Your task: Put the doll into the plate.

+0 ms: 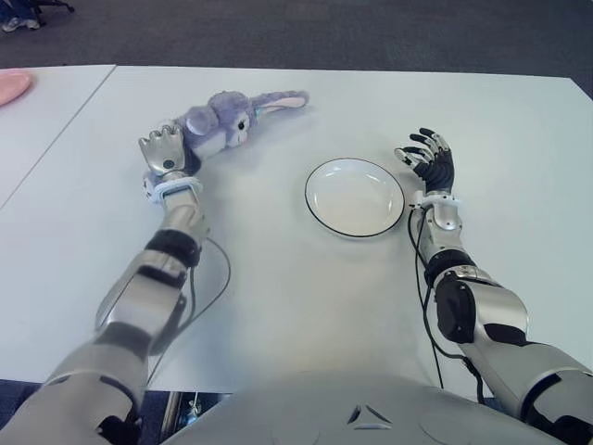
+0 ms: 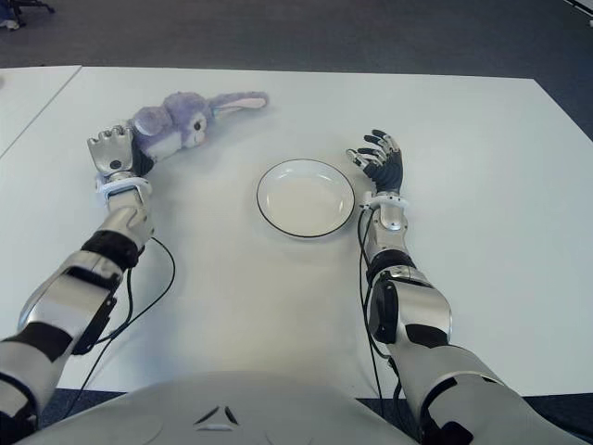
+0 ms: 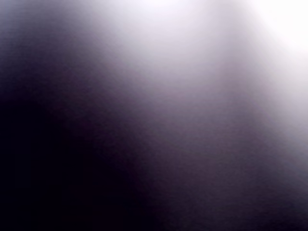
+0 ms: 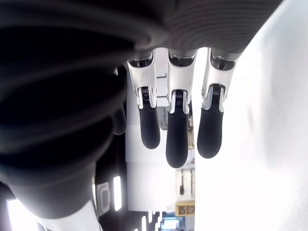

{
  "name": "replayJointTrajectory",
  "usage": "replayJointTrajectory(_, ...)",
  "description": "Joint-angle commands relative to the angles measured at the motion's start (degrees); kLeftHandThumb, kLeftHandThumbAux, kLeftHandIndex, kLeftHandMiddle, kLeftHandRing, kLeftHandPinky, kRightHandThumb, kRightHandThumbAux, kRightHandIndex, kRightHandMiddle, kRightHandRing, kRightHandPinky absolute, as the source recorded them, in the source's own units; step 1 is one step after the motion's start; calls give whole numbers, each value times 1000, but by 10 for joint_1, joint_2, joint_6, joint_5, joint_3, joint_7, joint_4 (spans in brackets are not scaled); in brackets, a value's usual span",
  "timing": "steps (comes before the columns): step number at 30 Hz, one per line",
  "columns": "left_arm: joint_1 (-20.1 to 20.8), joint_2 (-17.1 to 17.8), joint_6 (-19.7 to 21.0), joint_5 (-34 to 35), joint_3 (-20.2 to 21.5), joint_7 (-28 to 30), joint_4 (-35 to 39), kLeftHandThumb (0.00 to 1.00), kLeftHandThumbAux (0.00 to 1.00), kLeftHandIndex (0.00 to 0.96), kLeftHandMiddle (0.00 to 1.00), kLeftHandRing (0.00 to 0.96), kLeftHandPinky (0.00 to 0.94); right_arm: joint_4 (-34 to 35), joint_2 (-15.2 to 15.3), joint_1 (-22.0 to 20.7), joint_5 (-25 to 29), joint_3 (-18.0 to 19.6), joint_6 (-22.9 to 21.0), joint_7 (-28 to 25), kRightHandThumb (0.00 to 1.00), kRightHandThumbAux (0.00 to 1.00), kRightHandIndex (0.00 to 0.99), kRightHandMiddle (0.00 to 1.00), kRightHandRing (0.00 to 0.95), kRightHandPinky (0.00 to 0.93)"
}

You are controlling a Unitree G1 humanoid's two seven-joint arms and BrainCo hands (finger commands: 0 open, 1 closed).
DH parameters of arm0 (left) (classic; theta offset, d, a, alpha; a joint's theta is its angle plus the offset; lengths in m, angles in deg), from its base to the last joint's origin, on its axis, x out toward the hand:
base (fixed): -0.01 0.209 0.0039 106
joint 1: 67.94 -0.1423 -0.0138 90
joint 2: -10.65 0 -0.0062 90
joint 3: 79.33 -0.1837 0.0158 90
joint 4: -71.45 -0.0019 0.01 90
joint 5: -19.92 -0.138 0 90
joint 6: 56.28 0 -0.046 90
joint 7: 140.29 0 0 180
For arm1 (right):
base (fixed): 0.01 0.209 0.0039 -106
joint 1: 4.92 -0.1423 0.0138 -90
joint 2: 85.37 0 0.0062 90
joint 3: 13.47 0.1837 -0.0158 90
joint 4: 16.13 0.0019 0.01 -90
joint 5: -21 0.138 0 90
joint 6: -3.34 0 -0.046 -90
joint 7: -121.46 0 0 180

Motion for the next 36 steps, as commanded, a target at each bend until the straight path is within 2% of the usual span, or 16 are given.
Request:
replayJointTrajectory(1,-132,10,-6,-15,-30,51,180,292,724,637,692,681,710,-77,-35,118,1,2,-80,1,118,875,228,289,384,442)
replayJointTrajectory(6,-193,29,-1,-47,-34,60,322,340,763,696,759,750,757,-77,-36,118,-1,0,-82,4,115,880,250,300,388,444)
replayJointTrajectory(12,-222,33,10,-72,-27,86,417,352,800,723,800,791,802,-77,-36,118,-3,-1,-81,7,103,879,264,311,389,438)
replayJointTrajectory(17,-233,37,-2,-90,-22,87,464,354,817,749,837,835,868,-77,-38,117,-2,0,-80,8,95,870,271,313,382,421)
replayJointTrajectory(21,-238,40,-11,-102,-18,90,490,358,818,762,854,855,886,-77,-38,117,-2,0,-81,9,93,868,272,317,382,424)
replayJointTrajectory(25,-251,49,-23,-127,-12,98,558,382,811,781,873,877,892,-78,-39,116,-3,-1,-82,11,90,870,272,320,389,436)
replayJointTrajectory(36,-268,59,-72,-126,7,93,593,458,779,808,890,897,900,-78,-41,114,-3,-1,-87,12,65,860,279,320,394,439)
